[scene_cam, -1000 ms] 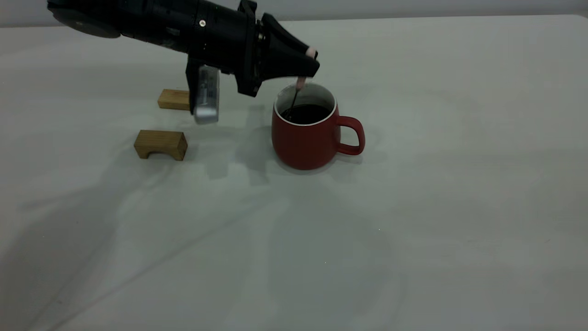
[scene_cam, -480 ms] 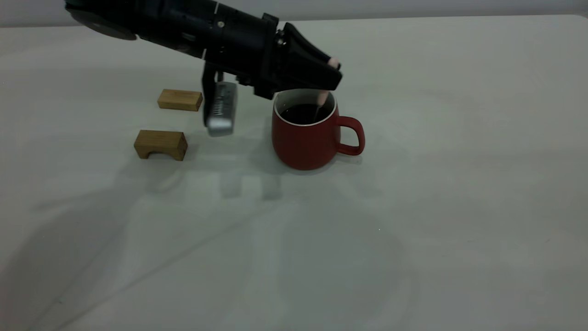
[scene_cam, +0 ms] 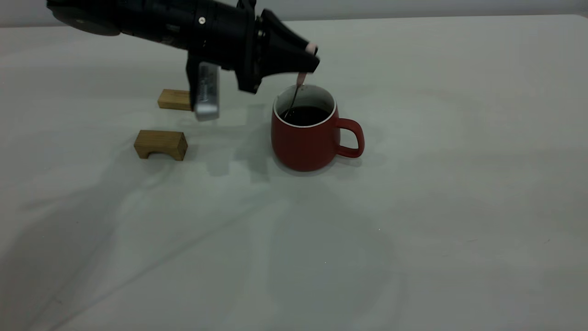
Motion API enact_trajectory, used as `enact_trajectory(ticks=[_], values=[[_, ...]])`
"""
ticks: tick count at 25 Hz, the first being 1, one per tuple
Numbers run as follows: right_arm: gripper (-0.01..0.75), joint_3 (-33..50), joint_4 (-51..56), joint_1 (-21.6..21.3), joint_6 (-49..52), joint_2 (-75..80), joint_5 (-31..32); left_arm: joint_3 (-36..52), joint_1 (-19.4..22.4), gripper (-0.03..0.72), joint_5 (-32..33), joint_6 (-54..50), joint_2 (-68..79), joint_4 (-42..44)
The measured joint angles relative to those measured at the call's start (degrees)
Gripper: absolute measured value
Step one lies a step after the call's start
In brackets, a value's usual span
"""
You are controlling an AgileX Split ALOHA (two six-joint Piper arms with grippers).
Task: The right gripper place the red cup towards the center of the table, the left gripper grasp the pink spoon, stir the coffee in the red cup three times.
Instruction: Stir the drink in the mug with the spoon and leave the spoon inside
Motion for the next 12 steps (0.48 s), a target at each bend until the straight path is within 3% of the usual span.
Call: enact_trajectory(ticks=[6, 12], values=[[0.294, 0.0, 0.0, 0.0, 0.0, 0.0, 0.0, 0.0, -3.5, 0.163, 0.1, 1.4, 0.0, -2.5], [0.294, 0.0, 0.0, 0.0, 0.0, 0.0, 0.0, 0.0, -4.0, 0.163, 3.7, -4.5, 0.0, 6.6]])
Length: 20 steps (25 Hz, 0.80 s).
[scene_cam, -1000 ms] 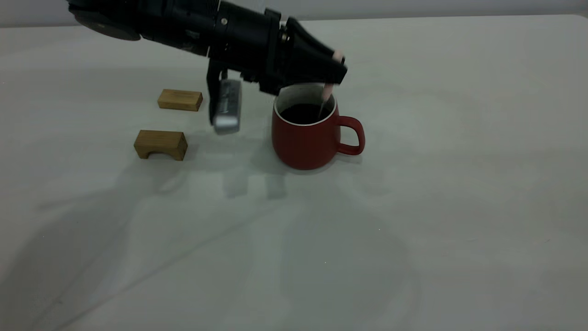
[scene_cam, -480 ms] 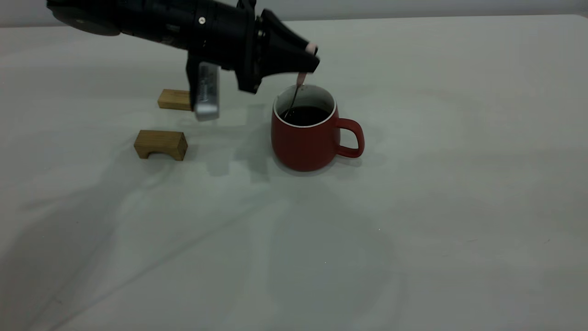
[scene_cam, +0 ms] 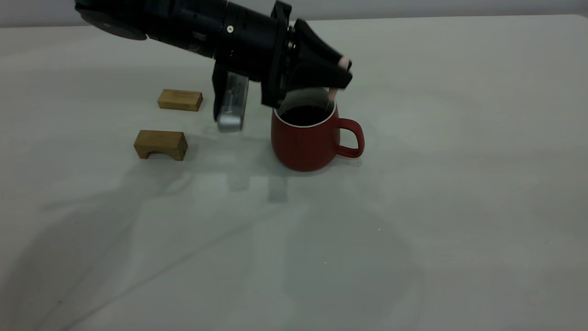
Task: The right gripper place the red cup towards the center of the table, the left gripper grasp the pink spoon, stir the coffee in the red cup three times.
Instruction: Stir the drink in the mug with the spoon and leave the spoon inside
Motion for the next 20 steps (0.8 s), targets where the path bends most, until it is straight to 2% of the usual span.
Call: enact_trajectory(ticks=[4, 8, 20], values=[[0.294, 0.0, 0.0, 0.0, 0.0, 0.0, 0.0, 0.0, 1.9, 0.163, 1.9, -2.3, 0.0, 3.9], [0.294, 0.0, 0.0, 0.0, 0.0, 0.0, 0.0, 0.0, 3.6, 0.163, 0.4, -2.3, 0.0, 4.4], [0.294, 0.0, 0.0, 0.0, 0.0, 0.0, 0.0, 0.0, 3.7, 0.166, -1.4, -2.3, 0.0, 0.2]])
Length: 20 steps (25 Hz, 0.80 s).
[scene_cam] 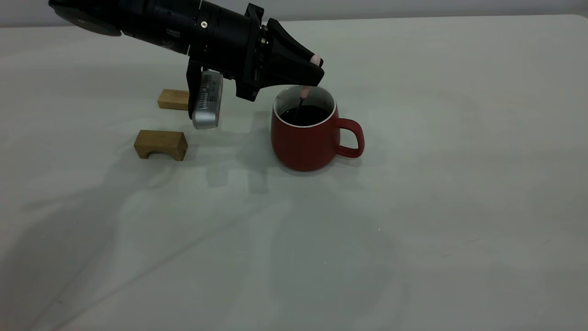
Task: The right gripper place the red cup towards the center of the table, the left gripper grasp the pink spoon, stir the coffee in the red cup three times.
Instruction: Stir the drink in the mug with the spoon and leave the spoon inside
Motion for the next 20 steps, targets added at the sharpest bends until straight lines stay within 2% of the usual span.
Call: enact_trajectory(ticks=[3, 9, 12, 17, 20], values=[[0.294, 0.0, 0.0, 0.0, 0.0, 0.0, 0.0, 0.0, 0.0, 0.211, 0.2, 0.0, 0.0, 0.0], [0.294, 0.0, 0.0, 0.0, 0.0, 0.0, 0.0, 0.0, 0.0, 0.484, 1.5, 0.0, 0.0, 0.7], [0.294, 0.0, 0.0, 0.0, 0.0, 0.0, 0.0, -0.2, 0.0, 0.563, 2.6, 0.0, -0.1, 3.0], [0.294, 0.0, 0.0, 0.0, 0.0, 0.0, 0.0, -3.5, 0.0, 0.571, 3.7, -0.6, -2.7, 15.0], [0.294, 0.0, 0.0, 0.0, 0.0, 0.0, 0.0, -7.0, 0.0, 0.561, 5.6, -0.7, -7.0, 26.8]])
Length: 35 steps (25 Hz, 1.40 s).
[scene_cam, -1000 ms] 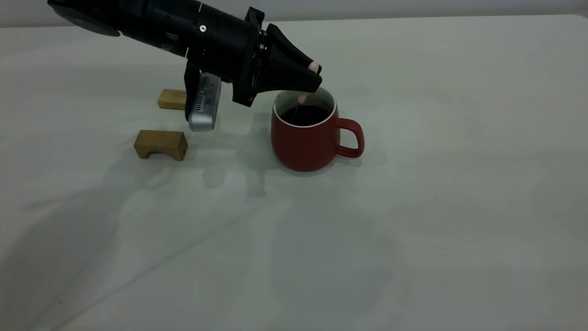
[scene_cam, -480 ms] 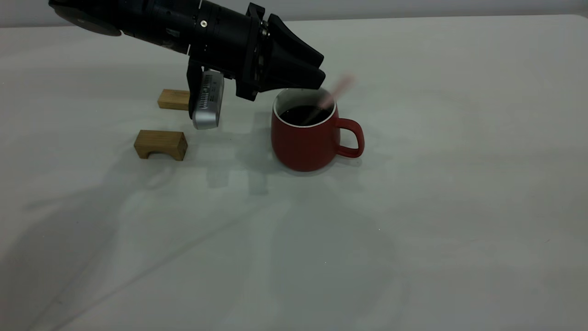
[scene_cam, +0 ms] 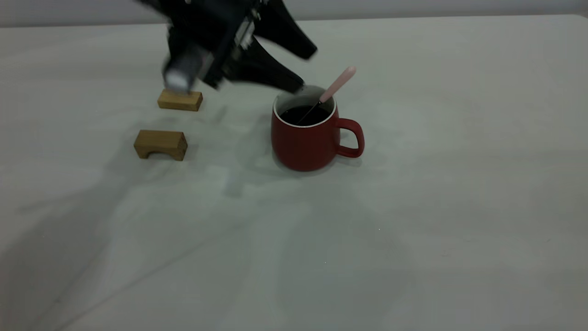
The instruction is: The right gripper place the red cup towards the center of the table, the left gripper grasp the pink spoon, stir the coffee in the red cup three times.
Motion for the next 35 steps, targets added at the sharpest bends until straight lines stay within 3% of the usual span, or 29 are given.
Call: enact_trajectory(ticks=[6, 10, 14, 22, 31, 35], values=[[0.294, 0.0, 0.0, 0.0, 0.0, 0.0, 0.0, -2.3, 0.3, 0.553, 5.7, 4.3, -11.9, 28.3], [0.294, 0.0, 0.0, 0.0, 0.0, 0.0, 0.0, -2.4, 1.1, 0.553, 11.3, 15.9, -20.3, 46.8], [0.294, 0.0, 0.1, 0.0, 0.0, 0.0, 0.0, -2.4, 1.2, 0.552, 11.4, 27.5, -28.2, 57.9], [0.294, 0.0, 0.1, 0.0, 0.0, 0.0, 0.0, 1.9, 1.2, 0.552, 11.4, 37.6, -43.3, 63.4], [0.294, 0.0, 0.1, 0.0, 0.0, 0.0, 0.0, 29.7, 1.4, 0.552, 11.4, 38.5, -73.0, 64.7], [0.294, 0.0, 0.1, 0.0, 0.0, 0.0, 0.0, 41.4, 5.5, 0.552, 11.4, 38.5, -88.1, 64.5]])
